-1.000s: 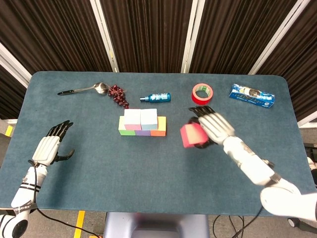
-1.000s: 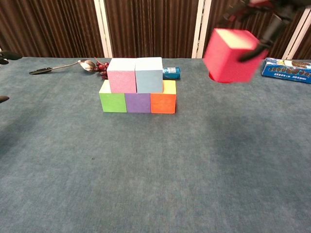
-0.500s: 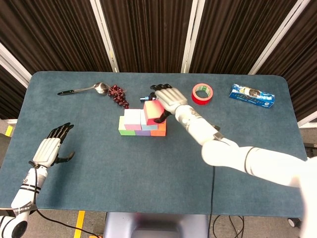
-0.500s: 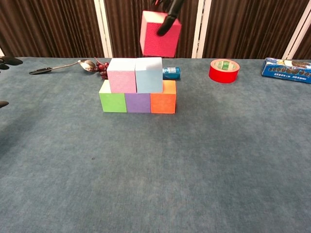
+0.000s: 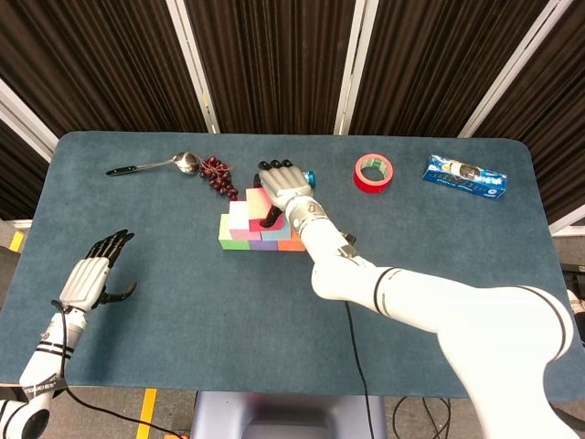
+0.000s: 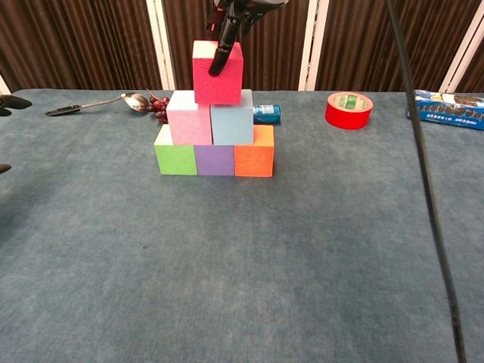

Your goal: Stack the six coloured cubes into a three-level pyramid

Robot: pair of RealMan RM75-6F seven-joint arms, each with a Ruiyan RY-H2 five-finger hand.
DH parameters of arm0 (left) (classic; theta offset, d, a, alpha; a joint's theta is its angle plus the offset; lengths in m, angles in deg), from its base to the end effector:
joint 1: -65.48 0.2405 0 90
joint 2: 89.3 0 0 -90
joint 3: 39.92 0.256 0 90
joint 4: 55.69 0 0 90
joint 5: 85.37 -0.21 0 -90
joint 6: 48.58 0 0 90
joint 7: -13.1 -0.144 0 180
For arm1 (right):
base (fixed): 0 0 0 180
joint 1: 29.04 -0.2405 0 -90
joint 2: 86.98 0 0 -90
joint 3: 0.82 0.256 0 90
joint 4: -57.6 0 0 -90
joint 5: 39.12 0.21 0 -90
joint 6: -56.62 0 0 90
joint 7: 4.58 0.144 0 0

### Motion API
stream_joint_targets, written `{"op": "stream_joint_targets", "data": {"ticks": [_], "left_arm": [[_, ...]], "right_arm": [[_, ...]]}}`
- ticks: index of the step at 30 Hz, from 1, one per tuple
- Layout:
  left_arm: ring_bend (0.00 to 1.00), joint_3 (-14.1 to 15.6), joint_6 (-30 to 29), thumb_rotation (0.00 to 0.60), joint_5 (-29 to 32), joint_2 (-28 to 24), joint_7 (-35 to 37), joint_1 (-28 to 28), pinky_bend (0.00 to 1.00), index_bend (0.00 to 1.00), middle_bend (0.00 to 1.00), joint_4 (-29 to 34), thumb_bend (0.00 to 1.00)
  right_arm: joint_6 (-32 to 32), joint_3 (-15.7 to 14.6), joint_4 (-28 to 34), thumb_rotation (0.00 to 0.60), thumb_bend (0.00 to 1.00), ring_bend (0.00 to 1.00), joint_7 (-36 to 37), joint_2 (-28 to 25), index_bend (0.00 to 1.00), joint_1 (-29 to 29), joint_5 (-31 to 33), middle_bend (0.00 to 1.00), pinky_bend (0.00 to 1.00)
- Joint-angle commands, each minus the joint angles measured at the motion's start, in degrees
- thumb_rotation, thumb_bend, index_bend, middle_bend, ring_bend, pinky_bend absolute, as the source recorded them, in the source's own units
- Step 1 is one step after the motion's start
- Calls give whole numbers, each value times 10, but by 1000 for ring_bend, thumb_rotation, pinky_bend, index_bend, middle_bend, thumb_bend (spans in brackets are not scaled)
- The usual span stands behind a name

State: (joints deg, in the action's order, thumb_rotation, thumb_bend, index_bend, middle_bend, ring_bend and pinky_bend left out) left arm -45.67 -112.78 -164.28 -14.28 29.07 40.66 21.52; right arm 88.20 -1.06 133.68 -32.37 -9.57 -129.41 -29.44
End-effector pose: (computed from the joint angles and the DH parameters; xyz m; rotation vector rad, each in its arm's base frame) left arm -0.2924 0.3034 0.0906 -1.5262 -1.1594 -1.0310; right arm 0.0699 -0.4598 0.0318 1.8951 -1.1572 0.7151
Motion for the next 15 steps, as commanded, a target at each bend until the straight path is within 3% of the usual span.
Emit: {"op": "stream_joint_targets", "data": {"ticks": [1,15], "left_arm": [[15,1,0,600,-1,3,6,1,87,0,0,-6,340],[15,2,3,600,-5,16,30,2,87,0,0,-34,341]], "right_arm": [[9,-7,-18,600,360,0,-19,15,472,-16,32,158,0],[26,7,-66,600,360,0,-95,57,446,-45,125,158,0]]}}
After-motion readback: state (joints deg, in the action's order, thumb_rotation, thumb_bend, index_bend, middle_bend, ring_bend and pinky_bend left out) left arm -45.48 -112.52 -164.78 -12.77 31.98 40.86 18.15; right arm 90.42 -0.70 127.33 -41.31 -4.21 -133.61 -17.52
